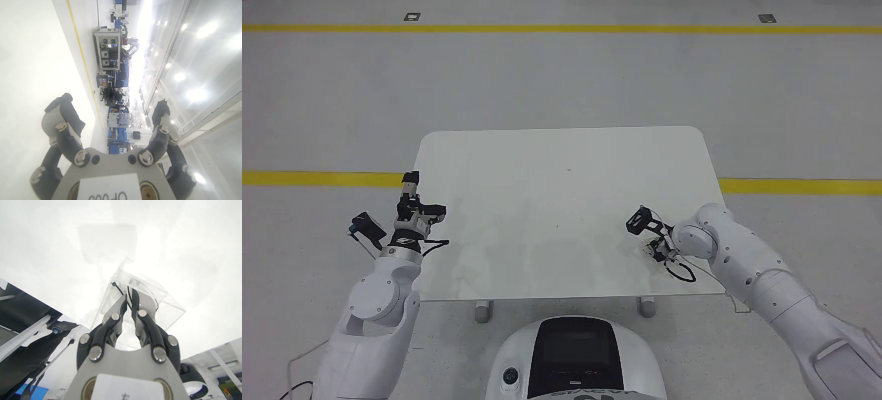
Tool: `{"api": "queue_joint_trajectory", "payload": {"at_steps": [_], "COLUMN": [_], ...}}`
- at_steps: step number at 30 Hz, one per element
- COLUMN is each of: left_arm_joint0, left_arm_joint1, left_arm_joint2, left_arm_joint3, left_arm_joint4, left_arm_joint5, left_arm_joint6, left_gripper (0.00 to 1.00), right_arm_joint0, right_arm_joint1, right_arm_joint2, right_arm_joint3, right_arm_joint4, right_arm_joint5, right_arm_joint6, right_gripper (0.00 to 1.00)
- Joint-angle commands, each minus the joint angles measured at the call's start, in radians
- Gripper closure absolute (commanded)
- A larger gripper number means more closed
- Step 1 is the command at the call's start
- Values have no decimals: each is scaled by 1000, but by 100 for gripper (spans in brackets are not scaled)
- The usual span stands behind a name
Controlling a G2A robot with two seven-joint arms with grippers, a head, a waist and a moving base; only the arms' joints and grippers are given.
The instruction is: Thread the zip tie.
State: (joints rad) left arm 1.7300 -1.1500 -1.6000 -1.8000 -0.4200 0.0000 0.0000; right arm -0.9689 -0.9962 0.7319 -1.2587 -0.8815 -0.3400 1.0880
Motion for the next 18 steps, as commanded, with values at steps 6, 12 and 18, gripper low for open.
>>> {"api": "queue_joint_trajectory", "payload": {"at_steps": [6, 12, 18], "left_arm_joint0": [0, 0, 0], "left_arm_joint1": [0, 0, 0], "left_arm_joint2": [0, 0, 0], "left_arm_joint3": [0, 0, 0], "left_arm_joint4": [0, 0, 0], "left_arm_joint5": [0, 0, 0], "left_arm_joint6": [0, 0, 0], "left_gripper": [0, 0, 0], "right_arm_joint0": [-1, -17, -42], "right_arm_joint1": [-2, 7, 23], "right_arm_joint2": [5, 31, 60], "right_arm_joint3": [3, -19, -58], "right_arm_joint4": [-7, -14, -13], "right_arm_joint5": [0, 0, 0], "right_arm_joint6": [-3, 1, 5], "right_gripper": [100, 100, 100]}}
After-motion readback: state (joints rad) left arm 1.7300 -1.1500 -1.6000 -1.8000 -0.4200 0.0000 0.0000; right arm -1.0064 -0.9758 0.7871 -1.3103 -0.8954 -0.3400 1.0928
